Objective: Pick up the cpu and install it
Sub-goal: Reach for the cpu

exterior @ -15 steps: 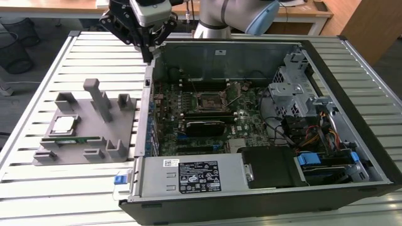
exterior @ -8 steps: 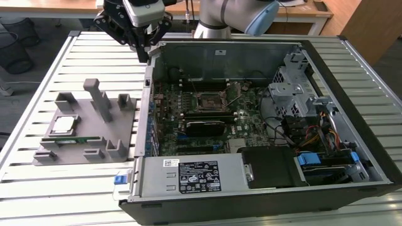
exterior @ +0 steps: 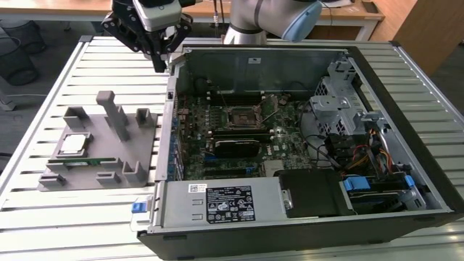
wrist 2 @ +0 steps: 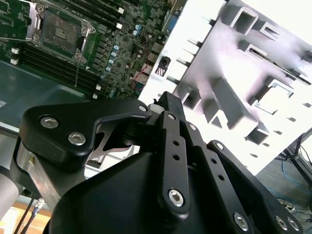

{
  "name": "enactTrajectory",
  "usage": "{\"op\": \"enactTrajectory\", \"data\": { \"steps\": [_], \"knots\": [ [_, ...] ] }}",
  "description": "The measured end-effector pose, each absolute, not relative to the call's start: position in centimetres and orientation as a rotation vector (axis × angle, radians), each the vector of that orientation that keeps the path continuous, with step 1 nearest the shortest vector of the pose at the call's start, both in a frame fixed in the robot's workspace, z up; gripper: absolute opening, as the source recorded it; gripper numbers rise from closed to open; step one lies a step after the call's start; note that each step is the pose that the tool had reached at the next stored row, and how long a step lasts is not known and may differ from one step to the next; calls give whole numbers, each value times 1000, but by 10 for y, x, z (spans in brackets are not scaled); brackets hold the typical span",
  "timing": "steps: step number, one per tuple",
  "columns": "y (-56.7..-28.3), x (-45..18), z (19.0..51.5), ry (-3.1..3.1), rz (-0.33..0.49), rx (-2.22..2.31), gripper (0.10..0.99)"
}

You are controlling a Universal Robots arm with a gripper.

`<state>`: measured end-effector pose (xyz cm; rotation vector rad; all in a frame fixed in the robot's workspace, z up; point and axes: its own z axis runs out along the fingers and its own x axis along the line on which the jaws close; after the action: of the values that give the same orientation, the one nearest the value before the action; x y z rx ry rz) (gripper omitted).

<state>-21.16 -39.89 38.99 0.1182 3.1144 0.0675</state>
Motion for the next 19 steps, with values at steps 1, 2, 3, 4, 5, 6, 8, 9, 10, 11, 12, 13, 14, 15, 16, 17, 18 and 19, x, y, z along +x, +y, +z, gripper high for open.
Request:
{"op": "enactTrajectory", "data": {
  "steps": [1,2,3,4,5,6,8,9,10,11,12,13,14,15,16,17,18,19],
  "knots": [
    [-399,-213,390,3114,68,118,106],
    [-399,-214,390,3114,68,118,106],
    [-399,-215,390,3114,68,118,106],
    [-399,-217,390,3114,68,118,106],
    [-399,-218,390,3115,68,118,106],
    [-399,-219,390,3115,68,118,106],
    [-399,-222,389,3115,68,118,106],
    [-399,-223,389,3115,67,118,106],
    [-399,-224,389,3115,68,118,106],
    [-399,-225,389,3115,68,118,106],
    [-399,-227,389,3115,68,118,106],
    [-399,-228,389,3115,67,118,106],
    [-399,-229,389,3115,68,118,106],
    [-399,-231,389,3115,68,118,106],
    [-399,-232,389,3115,67,118,106],
    [-399,-233,389,3115,67,118,106],
    [-399,-234,389,3115,68,118,106],
    [-399,-236,389,3115,68,118,106]
  ]
}}
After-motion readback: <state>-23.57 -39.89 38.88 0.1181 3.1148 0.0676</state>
